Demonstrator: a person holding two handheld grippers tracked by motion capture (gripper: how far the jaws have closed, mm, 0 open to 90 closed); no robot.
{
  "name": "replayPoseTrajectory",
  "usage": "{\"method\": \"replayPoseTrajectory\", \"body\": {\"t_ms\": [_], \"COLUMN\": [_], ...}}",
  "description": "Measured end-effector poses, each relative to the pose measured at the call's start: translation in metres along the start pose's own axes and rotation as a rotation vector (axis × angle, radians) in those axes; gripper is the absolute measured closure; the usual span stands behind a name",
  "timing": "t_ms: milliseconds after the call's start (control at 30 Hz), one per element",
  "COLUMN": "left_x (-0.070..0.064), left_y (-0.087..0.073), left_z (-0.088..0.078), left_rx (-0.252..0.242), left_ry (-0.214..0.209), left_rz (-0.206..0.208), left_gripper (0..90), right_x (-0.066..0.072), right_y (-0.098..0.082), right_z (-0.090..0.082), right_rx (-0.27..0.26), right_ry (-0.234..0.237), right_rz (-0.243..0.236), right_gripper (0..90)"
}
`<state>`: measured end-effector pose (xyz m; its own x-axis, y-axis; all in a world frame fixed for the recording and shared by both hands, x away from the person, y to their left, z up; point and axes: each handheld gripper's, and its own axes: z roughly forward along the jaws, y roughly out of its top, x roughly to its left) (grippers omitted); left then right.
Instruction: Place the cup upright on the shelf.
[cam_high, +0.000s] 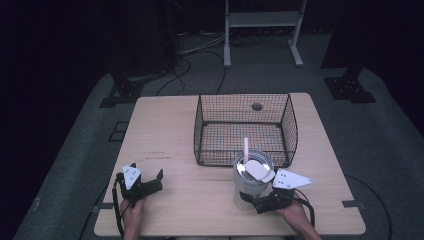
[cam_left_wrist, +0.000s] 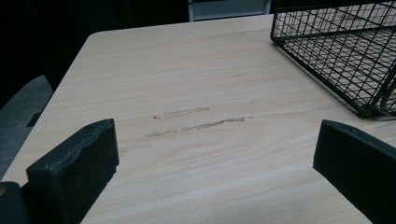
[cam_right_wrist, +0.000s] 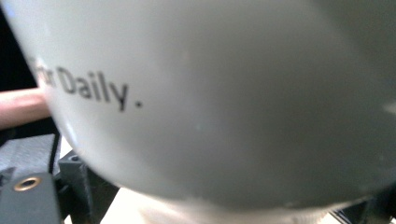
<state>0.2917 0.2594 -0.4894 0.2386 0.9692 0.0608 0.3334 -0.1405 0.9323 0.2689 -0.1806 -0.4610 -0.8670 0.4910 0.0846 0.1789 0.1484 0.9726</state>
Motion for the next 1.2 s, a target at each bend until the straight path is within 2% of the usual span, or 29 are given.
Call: {"method": "replayPoseTrajectory", "body": {"t_ms": [100,367,767,867,1067,1100,1200], "left_x": [0.000,0.000,0.000,0.000,0.000,0.000,0.000], "left_y": [0.000,0.000,0.000,0.000,0.000,0.000,0.000], "left_z": [0.000,0.000,0.000,0.000,0.000,0.000,0.000], "left_rx": [0.001,0.000,0.005,0.005,0.005,0.004,0.003], "left_ry": [0.000,0.000,0.001,0.001,0.000,0.000,0.000], "left_rz": [-0.001,-0.002,-0.002,-0.003,-0.004,-0.004,-0.006], "left_gripper": [0.0,0.0,0.0,0.0,0.0,0.0,0.0], "right_x": [-0.002,-0.006,-0.010,-0.010,-0.012,-0.013,-0.018], "right_y": [0.003,0.016,0.064,0.079,0.105,0.108,0.118], "right_z": [-0.001,-0.005,-0.008,-0.007,-0.002,0.000,0.005], "right_rx": [-0.007,-0.015,-0.039,-0.043,-0.061,-0.061,-0.055], "right_ry": [0.014,0.026,0.061,0.065,0.092,0.093,0.099], "right_rz": [0.012,0.001,-0.062,-0.093,-0.102,-0.115,-0.113], "right_gripper": [8.8,8.8,8.8,8.8,8.7,8.8,8.8]}}
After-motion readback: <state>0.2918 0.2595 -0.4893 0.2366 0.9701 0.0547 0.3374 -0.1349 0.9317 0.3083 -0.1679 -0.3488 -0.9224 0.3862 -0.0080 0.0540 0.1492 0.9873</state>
